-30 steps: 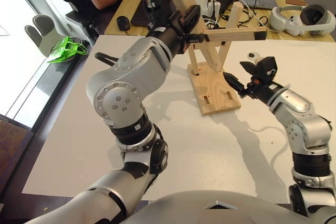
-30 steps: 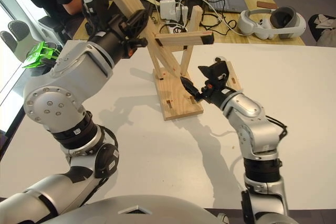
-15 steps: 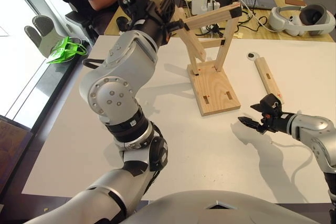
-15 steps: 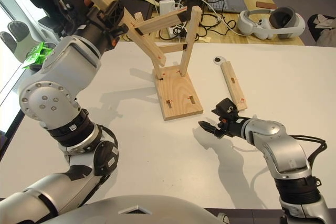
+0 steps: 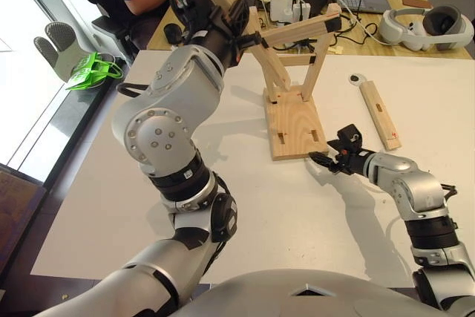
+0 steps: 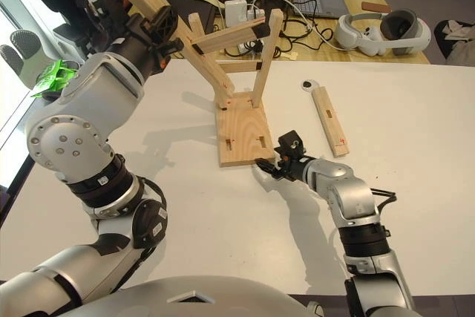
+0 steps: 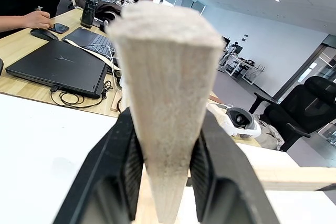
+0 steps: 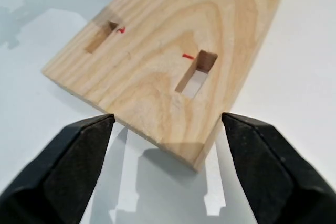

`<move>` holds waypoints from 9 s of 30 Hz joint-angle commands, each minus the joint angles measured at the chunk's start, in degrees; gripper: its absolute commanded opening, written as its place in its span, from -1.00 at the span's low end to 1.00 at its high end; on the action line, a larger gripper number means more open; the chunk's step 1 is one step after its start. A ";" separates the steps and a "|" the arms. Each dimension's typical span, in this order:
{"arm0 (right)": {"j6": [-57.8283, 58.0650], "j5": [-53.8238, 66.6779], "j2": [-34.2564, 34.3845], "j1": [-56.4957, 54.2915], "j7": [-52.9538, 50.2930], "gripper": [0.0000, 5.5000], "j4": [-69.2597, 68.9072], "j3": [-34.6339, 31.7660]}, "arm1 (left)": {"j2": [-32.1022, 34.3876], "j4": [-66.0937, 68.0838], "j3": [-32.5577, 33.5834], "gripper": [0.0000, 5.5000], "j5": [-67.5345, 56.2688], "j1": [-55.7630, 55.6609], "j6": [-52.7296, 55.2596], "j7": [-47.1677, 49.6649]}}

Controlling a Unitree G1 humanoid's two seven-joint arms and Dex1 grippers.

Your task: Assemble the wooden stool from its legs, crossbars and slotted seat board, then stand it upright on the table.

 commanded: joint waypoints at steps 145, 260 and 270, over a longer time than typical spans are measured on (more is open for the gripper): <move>-8.83 -5.24 28.61 11.41 -44.30 0.38 -27.45 -3.18 | -0.99 -16.17 -17.01 -0.62 22.46 28.21 -8.82 -6.37; -5.72 -4.67 29.61 11.91 -46.63 0.38 -26.23 -4.49 | -3.67 -15.11 -18.02 -0.62 19.26 27.47 -9.76 -2.62; -5.61 -4.40 29.50 11.81 -46.65 0.38 -26.22 -4.56 | -3.28 -15.10 -18.12 -0.62 19.45 27.69 -9.82 -2.68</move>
